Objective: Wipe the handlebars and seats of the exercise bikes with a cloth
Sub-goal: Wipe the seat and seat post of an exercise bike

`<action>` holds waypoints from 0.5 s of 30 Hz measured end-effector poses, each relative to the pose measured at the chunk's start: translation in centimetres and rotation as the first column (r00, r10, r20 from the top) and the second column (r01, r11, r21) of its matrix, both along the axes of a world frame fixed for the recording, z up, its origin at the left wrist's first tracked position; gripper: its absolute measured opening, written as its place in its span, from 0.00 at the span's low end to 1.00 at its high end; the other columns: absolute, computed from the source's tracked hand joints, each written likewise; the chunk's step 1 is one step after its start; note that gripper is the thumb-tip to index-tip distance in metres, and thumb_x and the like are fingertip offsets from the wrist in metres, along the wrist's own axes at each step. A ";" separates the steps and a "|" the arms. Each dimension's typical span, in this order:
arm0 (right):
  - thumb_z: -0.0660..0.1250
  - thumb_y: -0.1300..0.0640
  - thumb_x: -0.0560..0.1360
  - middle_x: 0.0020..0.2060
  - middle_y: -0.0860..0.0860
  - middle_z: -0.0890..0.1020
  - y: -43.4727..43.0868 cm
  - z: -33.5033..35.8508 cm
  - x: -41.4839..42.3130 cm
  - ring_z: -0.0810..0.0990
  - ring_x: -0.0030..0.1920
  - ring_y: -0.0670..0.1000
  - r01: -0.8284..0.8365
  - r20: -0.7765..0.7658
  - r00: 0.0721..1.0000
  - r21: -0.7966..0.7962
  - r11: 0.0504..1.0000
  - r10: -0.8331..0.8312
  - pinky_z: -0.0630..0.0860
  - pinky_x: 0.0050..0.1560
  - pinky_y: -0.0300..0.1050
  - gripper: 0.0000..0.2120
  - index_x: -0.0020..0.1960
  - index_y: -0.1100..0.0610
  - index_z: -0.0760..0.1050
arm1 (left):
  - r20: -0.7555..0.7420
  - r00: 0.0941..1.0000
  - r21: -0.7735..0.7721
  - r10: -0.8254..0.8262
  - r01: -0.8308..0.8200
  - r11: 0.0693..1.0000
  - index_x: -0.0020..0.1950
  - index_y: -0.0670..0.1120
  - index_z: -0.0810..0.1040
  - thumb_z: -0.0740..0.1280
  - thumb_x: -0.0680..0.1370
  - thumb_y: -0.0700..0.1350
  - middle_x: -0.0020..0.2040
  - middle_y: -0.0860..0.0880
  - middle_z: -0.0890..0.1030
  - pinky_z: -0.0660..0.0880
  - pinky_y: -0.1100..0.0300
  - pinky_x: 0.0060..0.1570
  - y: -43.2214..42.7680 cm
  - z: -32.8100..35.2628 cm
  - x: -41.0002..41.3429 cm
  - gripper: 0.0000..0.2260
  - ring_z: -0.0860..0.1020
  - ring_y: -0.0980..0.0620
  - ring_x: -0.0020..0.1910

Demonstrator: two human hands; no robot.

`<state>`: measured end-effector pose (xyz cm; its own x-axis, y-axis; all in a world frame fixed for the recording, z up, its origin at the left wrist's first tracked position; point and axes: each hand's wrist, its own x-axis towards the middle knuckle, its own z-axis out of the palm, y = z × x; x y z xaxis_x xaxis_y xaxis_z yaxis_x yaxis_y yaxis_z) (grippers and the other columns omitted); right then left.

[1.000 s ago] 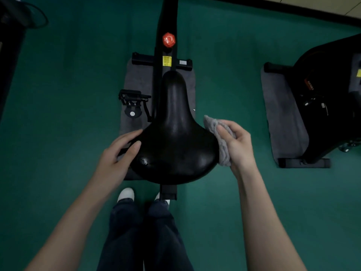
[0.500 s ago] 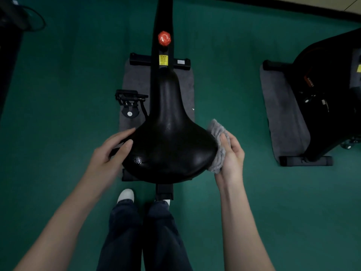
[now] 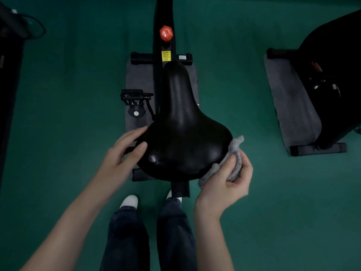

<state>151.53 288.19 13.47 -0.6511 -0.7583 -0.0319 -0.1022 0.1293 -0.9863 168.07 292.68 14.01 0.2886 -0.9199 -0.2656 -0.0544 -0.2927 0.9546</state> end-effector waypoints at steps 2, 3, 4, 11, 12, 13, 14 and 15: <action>0.62 0.61 0.78 0.53 0.59 0.79 0.6 0.1 0.8 0.80 0.55 0.50 0.002 -0.082 0.997 -0.036 0.999 -0.005 0.77 0.57 0.41 0.09 0.57 0.60 0.77 | 0.035 0.995 0.025 -0.097 0.096 0.995 0.69 0.51 0.71 0.66 0.71 0.52 0.68 0.55 0.72 0.64 0.59 0.69 0.2 0.1 0.8 0.26 0.69 0.60 0.68; 0.62 0.61 0.78 0.53 0.59 0.79 1.0 0.1 1.1 0.79 0.56 0.53 -0.004 -0.127 0.992 -0.059 0.998 -0.003 0.76 0.58 0.43 0.10 0.57 0.61 0.77 | 0.063 0.988 0.041 -0.142 0.139 0.989 0.70 0.51 0.69 0.68 0.69 0.53 0.69 0.56 0.71 0.63 0.57 0.70 0.3 0.2 1.1 0.30 0.67 0.60 0.69; 0.62 0.62 0.78 0.53 0.58 0.79 1.5 0.1 1.6 0.79 0.58 0.55 -0.017 -0.171 0.985 -0.083 0.996 0.002 0.76 0.58 0.43 0.10 0.57 0.62 0.77 | 0.093 0.979 0.057 -0.180 0.176 0.983 0.71 0.51 0.67 0.70 0.66 0.54 0.70 0.57 0.69 0.62 0.57 0.71 0.3 0.2 1.5 0.34 0.66 0.61 0.70; 0.64 0.69 0.77 0.53 0.46 0.78 3.9 -0.7 4.6 0.75 0.56 0.52 -0.062 -0.410 0.911 -0.222 0.973 -0.035 0.74 0.57 0.46 0.10 0.56 0.63 0.77 | 0.217 0.912 0.022 -0.347 0.350 0.936 0.74 0.53 0.62 0.77 0.57 0.54 0.70 0.63 0.62 0.56 0.77 0.66 0.3 -0.9 3.1 0.48 0.60 0.72 0.68; 0.65 0.70 0.76 0.52 0.48 0.80 4.1 -0.9 5.1 0.74 0.56 0.49 -0.052 -0.429 0.902 -0.227 0.972 -0.052 0.74 0.57 0.47 0.10 0.56 0.63 0.77 | 0.229 0.906 0.005 -0.357 0.366 0.931 0.74 0.53 0.61 0.77 0.57 0.54 0.70 0.63 0.62 0.55 0.79 0.64 0.3 -1.2 3.3 0.48 0.60 0.72 0.68; 0.65 0.70 0.76 0.51 0.51 0.81 4.4 -1.0 5.6 0.73 0.56 0.47 -0.043 -0.446 0.893 -0.227 0.973 -0.065 0.75 0.56 0.48 0.09 0.56 0.63 0.77 | 0.240 0.900 -0.011 -0.363 0.376 0.927 0.74 0.54 0.61 0.77 0.57 0.55 0.71 0.63 0.62 0.55 0.79 0.64 0.2 -1.6 3.5 0.47 0.60 0.71 0.69; 0.65 0.70 0.76 0.50 0.54 0.82 4.6 -1.1 6.2 0.72 0.55 0.47 -0.034 -0.460 0.885 -0.225 0.974 -0.075 0.75 0.55 0.48 0.09 0.55 0.64 0.78 | 0.254 0.897 -0.033 -0.362 0.382 0.923 0.73 0.54 0.61 0.77 0.58 0.55 0.71 0.62 0.63 0.55 0.78 0.65 0.2 -1.9 3.6 0.46 0.60 0.69 0.70; 0.65 0.70 0.76 0.50 0.55 0.82 4.7 -1.1 6.8 0.72 0.55 0.47 -0.028 -0.475 0.876 -0.227 0.974 -0.085 0.76 0.53 0.49 0.09 0.55 0.64 0.78 | 0.269 0.895 -0.061 -0.356 0.384 0.921 0.73 0.54 0.62 0.78 0.60 0.54 0.71 0.62 0.64 0.55 0.77 0.65 0.1 -2.3 3.8 0.45 0.61 0.68 0.70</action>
<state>158.29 292.91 12.37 -0.5642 -0.6897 0.4539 -0.5680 -0.0748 -0.8196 171.87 292.80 11.75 -0.0351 -0.9920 -0.1215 -0.3773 -0.0994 0.9207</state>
